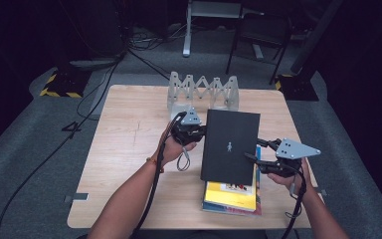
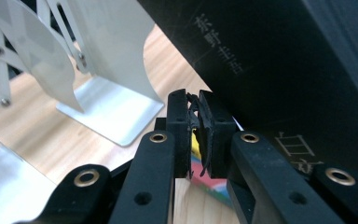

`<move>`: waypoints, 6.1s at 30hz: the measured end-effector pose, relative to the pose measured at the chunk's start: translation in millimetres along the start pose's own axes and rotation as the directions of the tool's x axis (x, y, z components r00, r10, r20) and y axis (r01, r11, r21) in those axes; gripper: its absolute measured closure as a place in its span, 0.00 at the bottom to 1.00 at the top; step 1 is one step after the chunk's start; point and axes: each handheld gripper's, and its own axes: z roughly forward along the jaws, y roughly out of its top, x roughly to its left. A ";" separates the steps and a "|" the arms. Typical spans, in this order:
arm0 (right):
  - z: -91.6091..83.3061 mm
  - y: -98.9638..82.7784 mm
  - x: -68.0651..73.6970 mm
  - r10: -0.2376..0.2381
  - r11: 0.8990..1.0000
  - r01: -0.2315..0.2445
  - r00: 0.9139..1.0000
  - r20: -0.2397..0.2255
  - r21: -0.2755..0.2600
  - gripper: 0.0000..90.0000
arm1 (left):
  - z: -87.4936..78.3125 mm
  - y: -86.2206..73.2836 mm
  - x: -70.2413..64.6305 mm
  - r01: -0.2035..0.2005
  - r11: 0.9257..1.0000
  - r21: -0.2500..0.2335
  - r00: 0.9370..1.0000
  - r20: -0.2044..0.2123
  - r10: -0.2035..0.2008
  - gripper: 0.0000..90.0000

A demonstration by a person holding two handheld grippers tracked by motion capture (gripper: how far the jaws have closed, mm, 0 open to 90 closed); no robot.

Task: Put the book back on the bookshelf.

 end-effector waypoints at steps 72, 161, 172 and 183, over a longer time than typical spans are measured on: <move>-51.1 -17.8 30.1 -0.077 0.989 0.070 0.996 -0.046 -0.129 0.86 | -15.3 -32.6 -94.2 -0.077 0.997 -0.024 0.984 0.160 0.080 0.38; -41.9 -113.7 -24.4 0.223 0.933 -0.254 0.964 0.144 0.255 0.32 | -46.0 74.7 -106.8 -0.095 0.972 -0.217 0.989 0.094 0.117 0.57; -39.6 -117.1 -25.2 0.233 0.928 -0.266 0.961 0.150 0.261 0.32 | -76.3 63.3 -73.0 -0.073 0.979 -0.192 0.995 -0.076 0.059 0.57; -35.6 -118.6 -23.3 0.239 0.922 -0.270 0.961 0.142 0.276 0.32 | -99.5 48.2 -40.1 -0.022 0.986 -0.167 0.981 -0.194 -0.011 0.57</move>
